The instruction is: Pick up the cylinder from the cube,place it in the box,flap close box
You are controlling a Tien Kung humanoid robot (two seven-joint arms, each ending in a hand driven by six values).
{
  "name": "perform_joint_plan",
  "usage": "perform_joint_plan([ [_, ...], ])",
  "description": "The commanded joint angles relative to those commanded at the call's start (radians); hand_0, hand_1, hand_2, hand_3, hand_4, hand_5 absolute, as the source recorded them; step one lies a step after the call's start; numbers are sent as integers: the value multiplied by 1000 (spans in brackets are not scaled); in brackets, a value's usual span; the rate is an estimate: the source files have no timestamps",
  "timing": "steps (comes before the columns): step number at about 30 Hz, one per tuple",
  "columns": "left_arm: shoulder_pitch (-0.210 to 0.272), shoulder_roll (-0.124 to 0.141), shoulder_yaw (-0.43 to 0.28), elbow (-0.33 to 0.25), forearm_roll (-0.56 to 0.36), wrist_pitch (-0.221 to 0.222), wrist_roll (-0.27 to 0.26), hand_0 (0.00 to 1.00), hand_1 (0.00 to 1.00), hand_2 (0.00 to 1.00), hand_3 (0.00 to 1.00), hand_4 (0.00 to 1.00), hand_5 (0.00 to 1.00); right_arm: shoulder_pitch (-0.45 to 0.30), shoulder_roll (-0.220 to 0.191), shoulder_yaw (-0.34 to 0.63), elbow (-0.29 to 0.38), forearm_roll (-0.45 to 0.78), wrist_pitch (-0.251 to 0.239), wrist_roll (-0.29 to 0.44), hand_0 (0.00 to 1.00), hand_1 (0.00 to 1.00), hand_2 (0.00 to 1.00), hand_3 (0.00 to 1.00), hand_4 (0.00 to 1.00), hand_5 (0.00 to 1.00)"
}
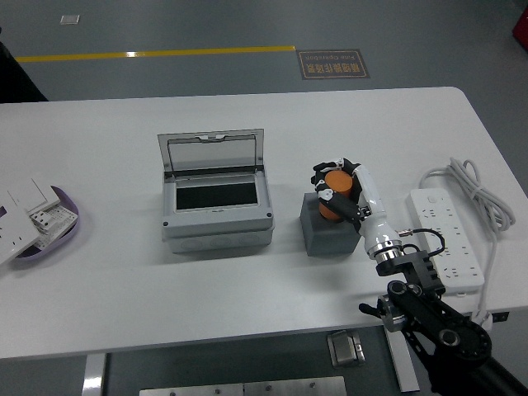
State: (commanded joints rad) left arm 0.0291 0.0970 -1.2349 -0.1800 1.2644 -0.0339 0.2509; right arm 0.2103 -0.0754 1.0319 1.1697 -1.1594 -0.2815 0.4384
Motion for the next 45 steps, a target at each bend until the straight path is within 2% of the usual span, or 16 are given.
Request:
perform_joint_plan([
  [1, 0, 0, 0, 0, 0, 0, 0, 598, 581, 556, 599, 663, 250, 5, 0, -3, 1, -2, -3, 1, 349, 364, 330, 235, 2, 2],
  [2, 0, 0, 0, 0, 0, 0, 0, 598, 580, 556, 599, 662, 246, 9, 0, -7, 3, -4, -6, 1, 288, 309, 289, 219, 2, 2],
  [7, 1, 1, -4, 0, 5, 0, 2, 598, 580, 556, 599, 662, 246, 82, 8, -67, 15, -62, -40, -29, 288, 309, 289, 219, 2, 2],
  [8, 1, 1, -6, 0, 8, -1, 3, 598, 580, 557, 601, 664, 249, 99, 12, -81, 17, -79, -48, -40, 251, 285, 272, 217, 2, 2],
  [13, 1, 4, -16, 0, 22, -3, 6, 598, 580, 557, 601, 664, 249, 203, 47, -178, 15, -190, -99, -133, 251, 285, 272, 217, 2, 2],
  [14, 0, 5, -18, 0, 24, -3, 7, 598, 580, 556, 601, 664, 252, 221, 53, -194, 13, -210, -108, -151, 156, 241, 259, 214, 2, 2],
  [19, -2, 7, -26, 0, 35, -5, 11, 598, 580, 556, 601, 664, 252, 316, 75, -276, -4, -325, -137, -255, 156, 241, 259, 214, 2, 2],
  [20, -2, 8, -28, 0, 38, -6, 12, 598, 580, 557, 601, 666, 255, 334, 75, -293, -10, -349, -137, -278, 42, 182, 251, 208, 2, 2],
  [22, -3, 10, -31, 0, 43, -6, 13, 598, 580, 557, 601, 666, 255, 363, 75, -322, -21, -394, -135, -321, 42, 182, 251, 208, 2, 2],
  [25, -5, 13, -36, 0, 50, -7, 15, 598, 580, 557, 601, 666, 255, 391, 75, -351, -34, -462, -112, -386, 42, 182, 251, 208, 2, 2],
  [29, -6, 15, -41, 0, 56, -8, 16, 598, 580, 557, 601, 667, 260, 400, 75, -356, -49, -560, -49, -471, 2, 158, 246, 202, 2, 2],
  [33, -5, 16, -42, 0, 57, -8, 18, 598, 581, 557, 601, 669, 272, 410, 75, -370, -65, -634, -6, -525, 2, 158, 249, 199, 2, 2],
  [38, -6, 17, -43, 0, 59, -8, 19, 599, 580, 557, 601, 668, 274, 426, 75, -387, -80, -681, 34, -548, 2, 173, 256, 198, 2, 2],
  [43, -6, 19, -46, 0, 63, -8, 20, 599, 580, 557, 601, 668, 274, 436, 75, -395, -91, -677, 73, -523, 2, 173, 256, 198, 2, 2],
  [44, -6, 19, -46, 0, 63, -8, 20, 599, 581, 557, 602, 668, 274, 437, 75, -397, -92, -676, 82, -517, 214, 308, 355, 265, 2, 2],
  [45, -6, 19, -46, 0, 64, -8, 20, 599, 581, 557, 602, 668, 274, 439, 75, -399, -93, -676, 88, -513, 214, 308, 355, 265, 2, 2],
])
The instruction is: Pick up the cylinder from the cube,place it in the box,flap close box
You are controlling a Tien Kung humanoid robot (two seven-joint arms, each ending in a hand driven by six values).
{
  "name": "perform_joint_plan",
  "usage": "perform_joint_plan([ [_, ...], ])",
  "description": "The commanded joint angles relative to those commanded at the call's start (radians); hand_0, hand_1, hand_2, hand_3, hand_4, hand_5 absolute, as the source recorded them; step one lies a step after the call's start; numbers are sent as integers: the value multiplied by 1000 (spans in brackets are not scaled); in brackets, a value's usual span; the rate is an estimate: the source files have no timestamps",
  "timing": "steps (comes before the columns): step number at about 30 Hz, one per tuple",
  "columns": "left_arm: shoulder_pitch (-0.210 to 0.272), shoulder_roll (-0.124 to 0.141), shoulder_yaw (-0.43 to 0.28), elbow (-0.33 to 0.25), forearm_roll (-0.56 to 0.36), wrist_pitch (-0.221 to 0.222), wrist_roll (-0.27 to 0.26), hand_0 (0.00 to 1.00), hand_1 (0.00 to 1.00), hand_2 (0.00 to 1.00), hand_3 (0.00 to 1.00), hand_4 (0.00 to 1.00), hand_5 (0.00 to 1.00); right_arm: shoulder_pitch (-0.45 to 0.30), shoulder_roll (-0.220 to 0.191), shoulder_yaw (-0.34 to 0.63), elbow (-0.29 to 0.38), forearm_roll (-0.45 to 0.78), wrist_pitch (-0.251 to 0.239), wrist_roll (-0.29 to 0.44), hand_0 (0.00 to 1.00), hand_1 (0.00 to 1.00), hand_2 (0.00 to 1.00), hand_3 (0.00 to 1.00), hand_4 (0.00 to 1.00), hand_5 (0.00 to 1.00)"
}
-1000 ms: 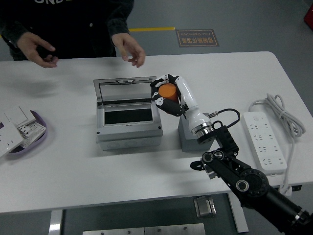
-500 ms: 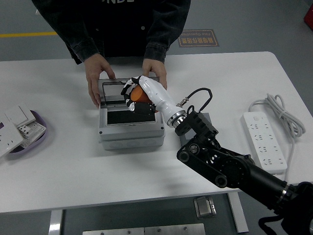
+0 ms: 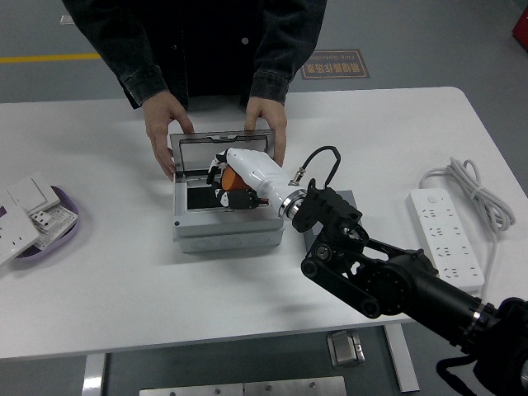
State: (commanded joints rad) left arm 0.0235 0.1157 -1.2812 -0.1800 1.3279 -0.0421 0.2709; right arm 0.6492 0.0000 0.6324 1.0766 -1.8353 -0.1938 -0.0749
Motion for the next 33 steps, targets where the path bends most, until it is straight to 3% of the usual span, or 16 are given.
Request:
perform_joint_plan([
  [4, 0, 0, -2, 0, 3, -1, 0, 599, 581, 557, 602, 668, 274, 6, 0, -13, -4, -11, 20, 1, 214, 308, 355, 265, 2, 2],
  [5, -1, 0, -2, 0, 3, -1, 0, 598, 580, 557, 601, 669, 275, 8, 0, -17, -5, -18, 24, -2, 695, 602, 570, 580, 376, 2],
  [10, -2, 1, -1, 0, 2, -1, 0, 598, 580, 557, 601, 669, 275, 15, 0, -27, -7, -59, 37, -19, 695, 602, 570, 580, 376, 2],
  [11, -2, 1, -1, 0, 1, -1, 0, 598, 580, 557, 601, 669, 275, 16, 0, -28, -7, -68, 40, -23, 777, 682, 656, 671, 381, 70],
  [16, -2, 0, 0, 0, 1, -1, 0, 598, 580, 557, 601, 669, 275, 20, 0, -28, -5, -107, 45, -36, 777, 682, 656, 671, 381, 70],
  [17, -2, 0, 0, 0, 1, -1, 0, 598, 581, 557, 602, 669, 276, 21, 0, -27, -4, -112, 45, -37, 834, 721, 701, 719, 586, 39],
  [33, -7, -1, 3, 0, 3, -3, -2, 598, 579, 558, 603, 671, 279, 17, 0, -20, 0, -129, 43, -29, 844, 728, 717, 756, 644, 25],
])
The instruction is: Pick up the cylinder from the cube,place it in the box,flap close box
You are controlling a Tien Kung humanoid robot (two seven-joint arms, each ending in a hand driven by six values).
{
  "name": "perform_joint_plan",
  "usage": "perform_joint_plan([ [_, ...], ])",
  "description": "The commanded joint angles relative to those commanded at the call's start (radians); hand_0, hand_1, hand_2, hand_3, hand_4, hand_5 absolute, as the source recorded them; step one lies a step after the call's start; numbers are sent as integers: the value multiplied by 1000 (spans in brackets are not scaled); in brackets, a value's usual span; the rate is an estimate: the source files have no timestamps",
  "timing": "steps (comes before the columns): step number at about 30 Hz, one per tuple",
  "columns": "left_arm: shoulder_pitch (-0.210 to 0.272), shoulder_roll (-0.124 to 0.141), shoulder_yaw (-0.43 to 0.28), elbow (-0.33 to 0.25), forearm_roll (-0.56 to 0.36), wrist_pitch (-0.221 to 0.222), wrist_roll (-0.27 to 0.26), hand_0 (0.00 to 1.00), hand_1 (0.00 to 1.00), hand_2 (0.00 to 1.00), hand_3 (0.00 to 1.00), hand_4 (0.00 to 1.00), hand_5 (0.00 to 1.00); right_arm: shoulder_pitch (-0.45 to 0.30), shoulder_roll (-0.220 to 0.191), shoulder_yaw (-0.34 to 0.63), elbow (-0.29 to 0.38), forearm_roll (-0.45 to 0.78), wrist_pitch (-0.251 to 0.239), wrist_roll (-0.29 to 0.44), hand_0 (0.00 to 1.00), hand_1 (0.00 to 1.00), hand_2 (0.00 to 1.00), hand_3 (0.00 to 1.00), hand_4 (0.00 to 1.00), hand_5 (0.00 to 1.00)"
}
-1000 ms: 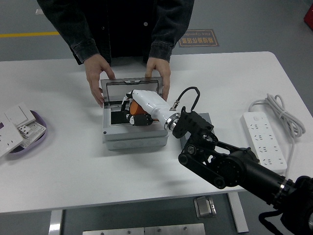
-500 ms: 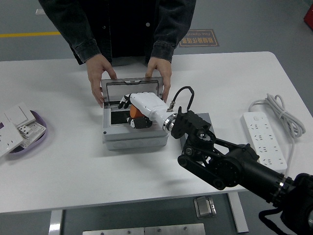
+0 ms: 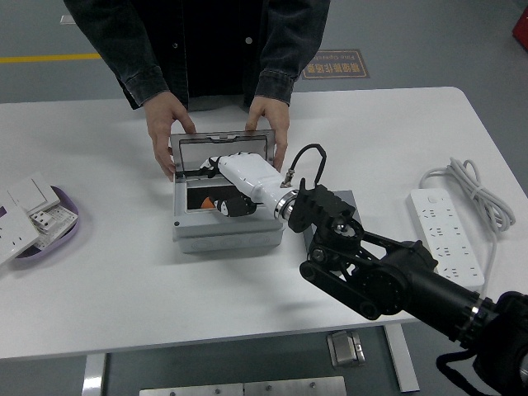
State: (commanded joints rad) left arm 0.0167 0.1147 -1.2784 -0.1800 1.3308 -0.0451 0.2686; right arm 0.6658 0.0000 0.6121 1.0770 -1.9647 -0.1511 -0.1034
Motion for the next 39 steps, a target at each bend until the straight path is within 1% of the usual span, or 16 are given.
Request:
perform_joint_plan([
  [4, 1, -1, 4, 0, -4, 0, -1, 599, 579, 558, 603, 671, 278, -18, 0, 10, 20, 75, -39, 37, 844, 727, 717, 763, 648, 18],
  [7, 3, -3, 7, 0, -8, 1, -1, 599, 579, 558, 603, 671, 278, -31, 0, 25, 63, 159, -80, 80, 844, 727, 717, 763, 648, 18],
  [8, 3, -3, 7, 0, -8, 1, -1, 598, 580, 558, 602, 671, 278, -32, 0, 31, 80, 184, -92, 88, 845, 727, 716, 771, 667, 19],
  [11, 4, -5, 10, 0, -10, 1, -1, 598, 580, 558, 602, 671, 278, -23, 0, 50, 133, 258, -120, 104, 845, 727, 716, 771, 667, 19],
  [13, 4, -4, 10, 0, -9, 1, -2, 598, 580, 558, 602, 671, 278, -7, -2, 60, 155, 299, -130, 107, 845, 727, 716, 771, 667, 19],
  [14, 3, -4, 9, 0, -9, 1, -2, 598, 579, 558, 603, 671, 277, 1, -5, 63, 159, 315, -133, 108, 817, 708, 689, 748, 668, 48],
  [16, 2, -3, 8, 0, -6, 1, -2, 598, 579, 558, 603, 671, 277, 24, -13, 70, 152, 344, -134, 107, 817, 708, 689, 748, 668, 48],
  [19, 0, -1, 6, 0, -2, 0, -2, 598, 579, 558, 603, 671, 277, 54, -24, 72, 119, 373, -132, 108, 817, 708, 689, 748, 668, 48],
  [20, 0, -1, 6, 0, -1, 0, -2, 598, 579, 557, 603, 671, 279, 61, -26, 71, 107, 381, -130, 109, 804, 696, 668, 729, 657, 59],
  [25, -1, -1, 7, 0, 3, -1, -1, 598, 579, 557, 603, 671, 279, 95, -38, 51, 18, 434, -120, 123, 804, 696, 668, 729, 657, 59],
  [28, -2, -1, 6, 0, 6, -2, -1, 598, 580, 557, 602, 672, 278, 105, -42, 33, -37, 459, -111, 134, 803, 690, 667, 729, 654, 62],
  [30, -3, -2, 7, 0, 6, -2, -2, 598, 580, 557, 602, 672, 278, 106, -48, 23, -61, 468, -105, 135, 803, 690, 667, 729, 654, 62],
  [33, -3, -2, 8, 0, 5, -2, -2, 598, 579, 557, 602, 672, 279, 100, -65, 9, -59, 463, -99, 128, 796, 688, 666, 724, 656, 70],
  [35, -2, -2, 9, 0, 2, -1, -2, 598, 579, 557, 602, 672, 279, 93, -83, 3, -30, 441, -95, 114, 796, 688, 666, 724, 656, 70],
  [39, 0, -3, 11, 0, -2, 1, -3, 599, 581, 557, 603, 672, 278, 74, -123, -11, 50, 374, -90, 71, 799, 688, 665, 725, 654, 71],
])
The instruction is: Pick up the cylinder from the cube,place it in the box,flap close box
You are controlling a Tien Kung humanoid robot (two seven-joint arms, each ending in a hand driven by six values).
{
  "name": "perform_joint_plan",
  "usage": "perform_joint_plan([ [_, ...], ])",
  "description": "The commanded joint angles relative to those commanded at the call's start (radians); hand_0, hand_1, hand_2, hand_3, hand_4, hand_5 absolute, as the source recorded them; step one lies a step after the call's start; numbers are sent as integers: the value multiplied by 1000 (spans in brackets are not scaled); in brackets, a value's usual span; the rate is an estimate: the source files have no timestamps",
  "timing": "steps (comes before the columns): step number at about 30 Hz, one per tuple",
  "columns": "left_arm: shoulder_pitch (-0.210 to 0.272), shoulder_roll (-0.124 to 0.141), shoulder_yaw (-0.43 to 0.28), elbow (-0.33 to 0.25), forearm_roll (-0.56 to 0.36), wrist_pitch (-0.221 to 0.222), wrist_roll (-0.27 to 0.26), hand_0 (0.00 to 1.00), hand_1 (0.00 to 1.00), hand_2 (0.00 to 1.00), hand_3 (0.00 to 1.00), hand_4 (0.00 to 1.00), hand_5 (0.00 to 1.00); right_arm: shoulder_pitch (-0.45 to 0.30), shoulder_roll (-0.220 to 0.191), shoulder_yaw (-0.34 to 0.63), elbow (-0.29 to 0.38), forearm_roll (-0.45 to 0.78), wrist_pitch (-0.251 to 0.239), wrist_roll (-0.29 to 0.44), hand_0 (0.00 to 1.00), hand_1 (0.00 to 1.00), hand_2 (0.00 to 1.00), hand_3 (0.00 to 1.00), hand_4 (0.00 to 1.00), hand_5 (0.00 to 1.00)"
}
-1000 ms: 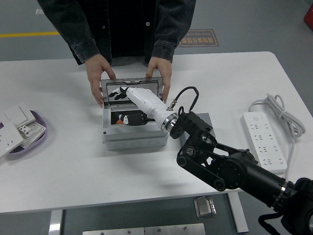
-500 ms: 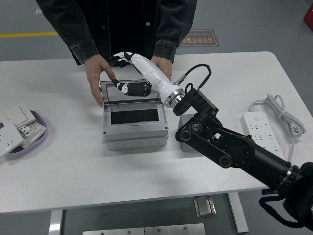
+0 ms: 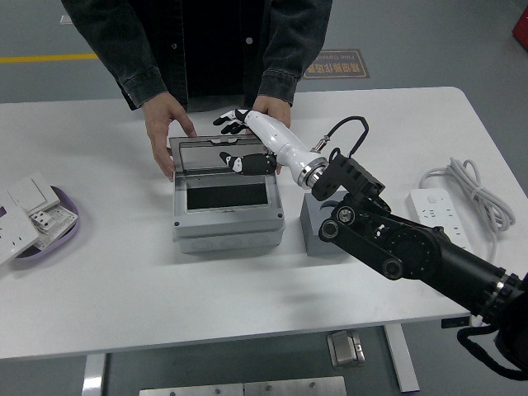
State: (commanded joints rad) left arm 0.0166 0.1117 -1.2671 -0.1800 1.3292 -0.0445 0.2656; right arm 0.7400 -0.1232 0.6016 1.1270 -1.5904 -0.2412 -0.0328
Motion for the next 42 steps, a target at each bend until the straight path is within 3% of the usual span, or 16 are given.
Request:
perform_joint_plan([
  [10, 1, -3, 15, 0, -20, 3, -6, 598, 579, 557, 603, 671, 277, -94, -90, 1, 208, -207, -10, -97, 788, 687, 661, 717, 646, 84],
  [13, 2, -4, 20, 0, -24, 4, -6, 598, 580, 557, 603, 671, 276, -112, -99, 8, 234, -210, -20, -100, 772, 680, 659, 720, 639, 104],
  [21, 0, -2, 24, 0, -31, 7, -9, 598, 581, 557, 603, 671, 276, -148, -104, -47, 202, 25, -21, 25, 750, 674, 656, 713, 620, 121],
  [26, 0, -1, 25, 0, -34, 8, -10, 598, 580, 557, 602, 670, 273, -165, -105, -30, 201, 163, -22, 73, 748, 672, 657, 715, 599, 124],
  [33, -1, 0, 22, 0, -34, 7, -11, 598, 579, 557, 603, 670, 273, -220, -130, 82, 247, 249, -42, 98, 760, 679, 668, 722, 589, 159],
  [38, -1, 1, 21, 0, -35, 6, -11, 598, 579, 557, 602, 670, 273, -308, -144, 214, 310, 202, -62, 120, 765, 682, 670, 721, 587, 161],
  [42, 7, 1, 29, 0, -49, 8, -12, 598, 579, 557, 602, 670, 272, -407, -124, 367, 342, 217, -64, 185, 754, 672, 667, 714, 586, 168],
])
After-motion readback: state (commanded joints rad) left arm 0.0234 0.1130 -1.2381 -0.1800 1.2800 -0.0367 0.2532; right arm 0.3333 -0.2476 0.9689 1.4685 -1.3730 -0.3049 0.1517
